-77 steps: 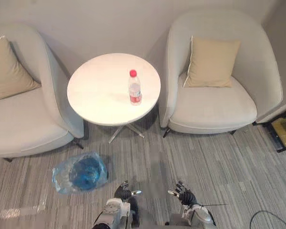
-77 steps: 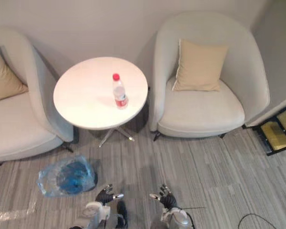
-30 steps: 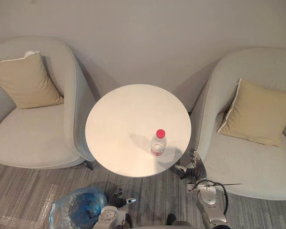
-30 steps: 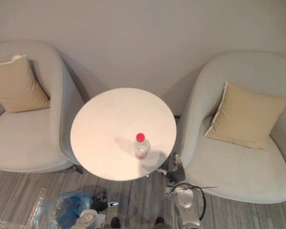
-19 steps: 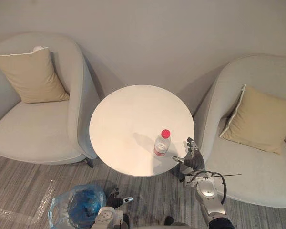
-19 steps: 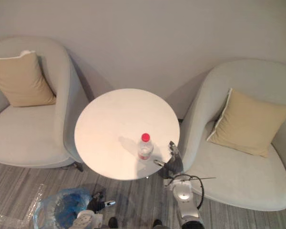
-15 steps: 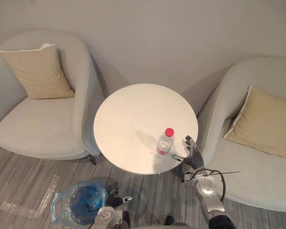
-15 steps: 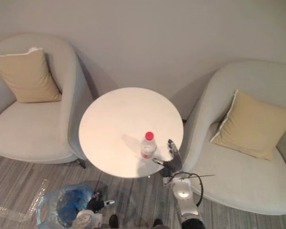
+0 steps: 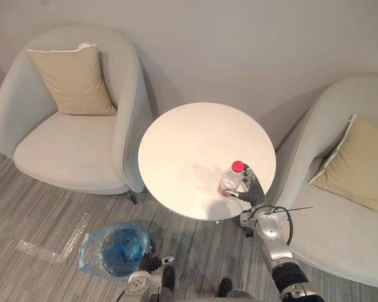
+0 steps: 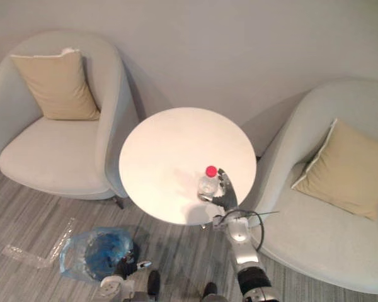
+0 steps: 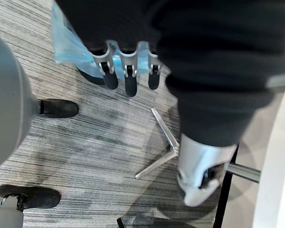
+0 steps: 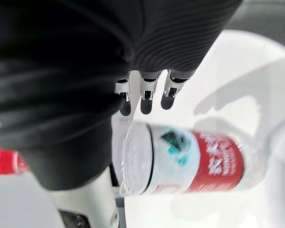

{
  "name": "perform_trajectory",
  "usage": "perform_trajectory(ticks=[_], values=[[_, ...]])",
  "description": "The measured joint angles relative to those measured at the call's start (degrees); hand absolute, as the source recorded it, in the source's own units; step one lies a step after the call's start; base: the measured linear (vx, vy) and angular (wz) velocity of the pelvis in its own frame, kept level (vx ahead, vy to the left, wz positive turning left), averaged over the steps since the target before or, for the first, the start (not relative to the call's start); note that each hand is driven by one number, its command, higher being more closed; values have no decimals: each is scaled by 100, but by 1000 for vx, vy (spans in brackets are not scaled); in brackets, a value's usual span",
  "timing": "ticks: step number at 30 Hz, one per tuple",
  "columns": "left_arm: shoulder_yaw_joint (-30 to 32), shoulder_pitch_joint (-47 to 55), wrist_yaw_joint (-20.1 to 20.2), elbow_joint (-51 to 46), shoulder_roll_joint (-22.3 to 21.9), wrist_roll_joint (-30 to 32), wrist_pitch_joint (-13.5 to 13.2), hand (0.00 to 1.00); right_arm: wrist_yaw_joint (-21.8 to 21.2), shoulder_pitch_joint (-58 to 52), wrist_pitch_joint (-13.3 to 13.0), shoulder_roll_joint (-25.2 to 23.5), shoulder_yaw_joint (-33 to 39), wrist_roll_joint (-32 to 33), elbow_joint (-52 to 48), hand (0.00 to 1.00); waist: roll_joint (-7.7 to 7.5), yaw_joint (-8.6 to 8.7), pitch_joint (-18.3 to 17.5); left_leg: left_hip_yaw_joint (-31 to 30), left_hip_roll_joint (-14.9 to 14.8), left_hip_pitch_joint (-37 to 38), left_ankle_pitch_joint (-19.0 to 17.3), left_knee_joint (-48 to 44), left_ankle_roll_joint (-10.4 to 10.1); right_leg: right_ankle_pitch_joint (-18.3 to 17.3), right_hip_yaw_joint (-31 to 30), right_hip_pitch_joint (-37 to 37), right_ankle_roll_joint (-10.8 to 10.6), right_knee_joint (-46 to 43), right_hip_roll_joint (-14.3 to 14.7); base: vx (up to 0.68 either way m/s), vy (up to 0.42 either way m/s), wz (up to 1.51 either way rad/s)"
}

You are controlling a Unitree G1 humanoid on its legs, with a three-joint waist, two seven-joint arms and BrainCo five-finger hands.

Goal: Gather rubbish on tea table into small bin, then transfer packed bag to large trash can.

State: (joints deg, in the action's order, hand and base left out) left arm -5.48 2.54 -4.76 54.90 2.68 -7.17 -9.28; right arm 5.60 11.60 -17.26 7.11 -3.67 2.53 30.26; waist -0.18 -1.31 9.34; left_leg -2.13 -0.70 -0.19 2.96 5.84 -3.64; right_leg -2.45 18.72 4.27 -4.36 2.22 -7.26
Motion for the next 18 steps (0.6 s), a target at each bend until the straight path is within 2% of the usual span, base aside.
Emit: perform_trajectory(ticks=[2, 5, 6, 10, 18], values=[[-2, -2, -2, -98, -8, -85, -18, 0, 3, 190, 8, 51, 2, 30, 75, 0, 58, -96, 90, -21, 5, -54, 8, -2, -1, 0, 31, -38, 0, 2, 0, 1, -10, 13], [-14, -2, -4, -227, -11, -151, -52, 0, 27, 520, 6, 129, 10, 111, 101, 0, 133, -103, 250, -208, 28, -183, 44, -24, -1, 0, 205, -58, 0, 7, -6, -1, -9, 28], [-13, -3, -5, -265, -12, -199, -63, 0, 45, 693, -2, 157, 12, 150, 185, 100, 150, -132, 329, -229, 31, -213, 45, -47, -2, 0, 228, -65, 0, 6, -6, -21, -6, 19], [-26, -17, -10, -417, -16, -283, -165, 0, 237, 1257, 7, 224, 91, 212, 465, 100, 246, -216, 507, -284, 41, -442, 58, -125, -9, 2, 273, -229, 3, -9, -10, -21, -4, 9], [-41, -18, -12, -540, -19, -418, -170, 0, 298, 1385, 50, 260, 120, 245, 448, 100, 348, -243, 709, -316, 52, -513, 57, -214, -9, 0, 263, -232, 4, -14, -16, 0, -1, 4]])
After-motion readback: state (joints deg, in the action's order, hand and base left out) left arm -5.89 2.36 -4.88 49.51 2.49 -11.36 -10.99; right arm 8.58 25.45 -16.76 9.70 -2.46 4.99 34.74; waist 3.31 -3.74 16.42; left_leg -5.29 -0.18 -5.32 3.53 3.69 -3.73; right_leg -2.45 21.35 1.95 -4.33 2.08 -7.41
